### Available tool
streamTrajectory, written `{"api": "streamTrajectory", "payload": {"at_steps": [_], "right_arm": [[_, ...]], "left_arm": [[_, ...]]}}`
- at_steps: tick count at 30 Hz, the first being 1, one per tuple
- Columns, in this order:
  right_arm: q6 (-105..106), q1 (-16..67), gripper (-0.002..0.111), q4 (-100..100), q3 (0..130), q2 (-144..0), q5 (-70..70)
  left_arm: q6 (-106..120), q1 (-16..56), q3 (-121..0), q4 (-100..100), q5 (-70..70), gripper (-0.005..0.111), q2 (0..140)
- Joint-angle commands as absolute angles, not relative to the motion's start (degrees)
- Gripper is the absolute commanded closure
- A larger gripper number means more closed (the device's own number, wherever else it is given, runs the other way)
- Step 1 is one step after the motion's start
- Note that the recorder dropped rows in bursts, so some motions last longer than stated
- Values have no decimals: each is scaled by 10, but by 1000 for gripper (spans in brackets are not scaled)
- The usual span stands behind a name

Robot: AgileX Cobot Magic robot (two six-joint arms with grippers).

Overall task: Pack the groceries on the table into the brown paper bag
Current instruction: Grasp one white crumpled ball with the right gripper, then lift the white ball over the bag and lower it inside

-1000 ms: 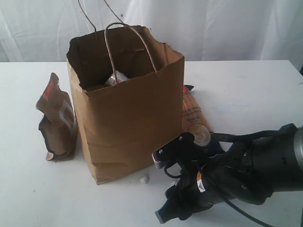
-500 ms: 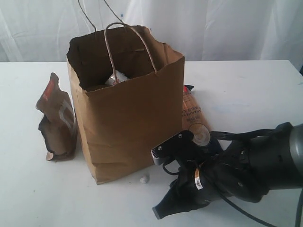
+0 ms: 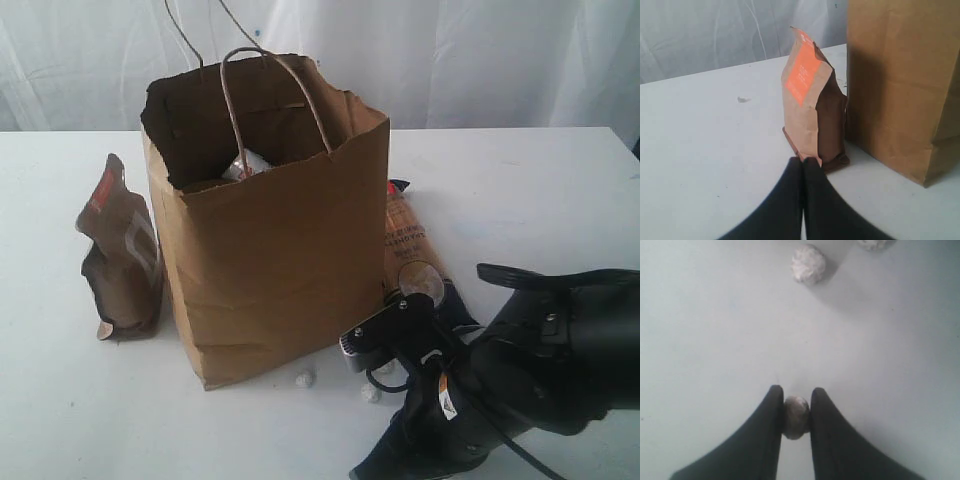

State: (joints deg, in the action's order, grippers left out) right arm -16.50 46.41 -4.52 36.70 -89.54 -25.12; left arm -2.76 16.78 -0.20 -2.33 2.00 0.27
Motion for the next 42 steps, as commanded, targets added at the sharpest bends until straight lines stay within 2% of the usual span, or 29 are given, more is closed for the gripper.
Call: {"api": "streamTrajectory", "payload": {"at_steps": [1, 10, 20, 25, 32, 36, 41, 42], "right_arm": [[-168, 470, 93, -31, 365, -847, -278], [-165, 470, 93, -36, 390, -692, -293], [-152, 439, 93, -110, 565, -611, -393], [-129, 421, 93, -120, 653, -639, -396], [-67, 399, 93, -74, 805, -787, -396], [-38, 395, 93, -47, 841, -853, -393], [-54, 393, 92, -47, 847, -869, -375], [-54, 393, 87, -47, 847, -869, -375]], "left_arm": [[-27, 167, 0, -17, 17, 107, 0], [-27, 167, 0, -17, 17, 107, 0], [-27, 167, 0, -17, 17, 107, 0], [-27, 167, 0, -17, 17, 107, 0], [-27, 167, 0, -17, 17, 107, 0], [-27, 167, 0, -17, 17, 107, 0], [-27, 167, 0, -17, 17, 107, 0], [-27, 167, 0, -17, 17, 107, 0]]}}
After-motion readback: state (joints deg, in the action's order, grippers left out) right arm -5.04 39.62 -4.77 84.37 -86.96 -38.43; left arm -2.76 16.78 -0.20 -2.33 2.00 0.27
